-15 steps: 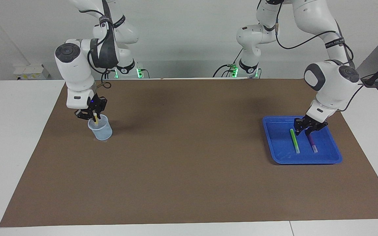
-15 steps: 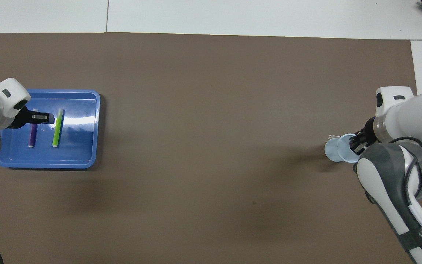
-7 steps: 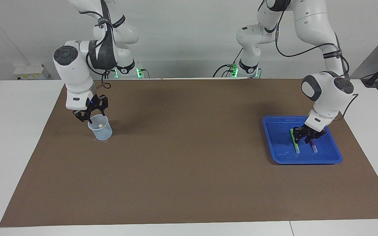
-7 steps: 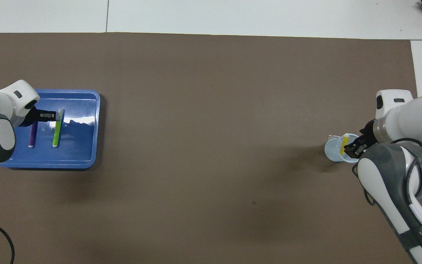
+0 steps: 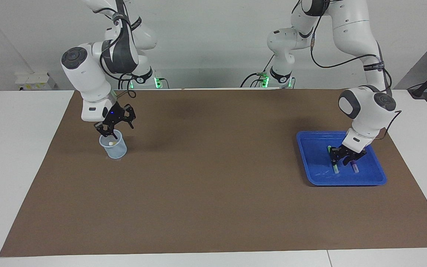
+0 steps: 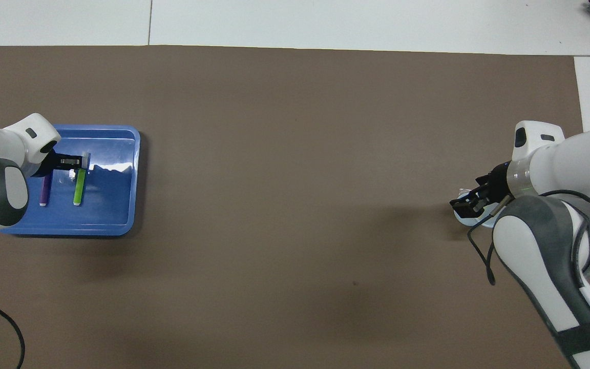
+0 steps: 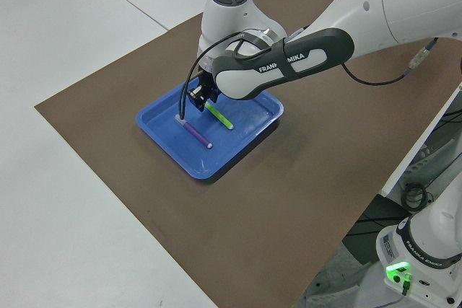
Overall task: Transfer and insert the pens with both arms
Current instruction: 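Lift the green pen with the left gripper while the right gripper returns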
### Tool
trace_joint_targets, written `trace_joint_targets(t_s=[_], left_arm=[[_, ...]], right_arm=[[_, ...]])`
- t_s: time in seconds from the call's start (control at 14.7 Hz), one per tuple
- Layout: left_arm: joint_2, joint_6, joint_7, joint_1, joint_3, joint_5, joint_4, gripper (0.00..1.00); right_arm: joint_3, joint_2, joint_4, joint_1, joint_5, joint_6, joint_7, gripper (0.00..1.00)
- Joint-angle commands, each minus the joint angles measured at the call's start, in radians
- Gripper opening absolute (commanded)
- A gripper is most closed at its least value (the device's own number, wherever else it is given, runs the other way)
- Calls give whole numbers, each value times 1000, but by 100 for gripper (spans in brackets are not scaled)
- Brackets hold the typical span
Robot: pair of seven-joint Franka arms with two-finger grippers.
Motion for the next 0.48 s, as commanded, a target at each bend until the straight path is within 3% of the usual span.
trace_joint_targets(t_s=[0.0,0.27,0.41], left_arm=[[16,52,7,11,-7,19,-20,47],[21,100,7,13,-7,19,-62,47],[21,112,7,13,-7,19,-71,39]], right_arm=[[2,-11,0,22,63,-12,75,100],[2,-8,5,65,162,-9,245,100],[4,-5,25,103,196,-7,400,100]])
